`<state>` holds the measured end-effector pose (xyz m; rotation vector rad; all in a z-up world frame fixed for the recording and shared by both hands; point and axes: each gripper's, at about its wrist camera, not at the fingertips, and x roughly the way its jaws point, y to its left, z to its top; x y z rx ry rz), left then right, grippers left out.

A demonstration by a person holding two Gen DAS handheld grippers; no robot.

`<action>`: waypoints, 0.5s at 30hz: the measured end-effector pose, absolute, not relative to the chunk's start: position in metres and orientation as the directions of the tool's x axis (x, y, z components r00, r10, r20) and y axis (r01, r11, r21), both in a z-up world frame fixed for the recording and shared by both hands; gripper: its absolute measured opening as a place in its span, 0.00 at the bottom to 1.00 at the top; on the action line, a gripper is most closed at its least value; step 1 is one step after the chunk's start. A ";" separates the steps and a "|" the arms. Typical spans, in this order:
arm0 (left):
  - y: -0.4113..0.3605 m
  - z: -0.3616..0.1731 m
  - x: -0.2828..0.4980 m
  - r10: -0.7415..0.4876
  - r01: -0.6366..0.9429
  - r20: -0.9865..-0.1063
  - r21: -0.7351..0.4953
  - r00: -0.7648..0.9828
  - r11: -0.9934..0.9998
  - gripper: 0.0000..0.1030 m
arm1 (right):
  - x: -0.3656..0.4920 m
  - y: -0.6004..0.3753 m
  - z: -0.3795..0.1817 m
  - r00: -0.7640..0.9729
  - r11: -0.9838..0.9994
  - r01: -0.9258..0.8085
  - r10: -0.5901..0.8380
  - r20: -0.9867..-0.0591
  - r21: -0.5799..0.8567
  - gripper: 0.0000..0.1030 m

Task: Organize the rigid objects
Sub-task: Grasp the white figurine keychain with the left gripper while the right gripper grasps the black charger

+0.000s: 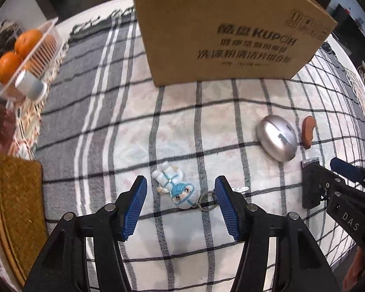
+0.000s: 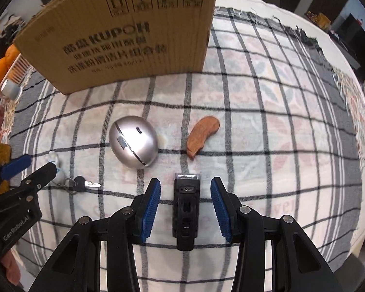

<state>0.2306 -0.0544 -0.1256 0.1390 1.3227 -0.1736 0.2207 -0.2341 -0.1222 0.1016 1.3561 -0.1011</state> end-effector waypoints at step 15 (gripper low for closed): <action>-0.058 -0.151 0.230 -0.033 0.130 -0.979 -0.007 0.199 0.992 0.44 | 0.212 -0.241 -0.143 0.208 0.982 0.191 -0.055 -0.977 -0.015 0.43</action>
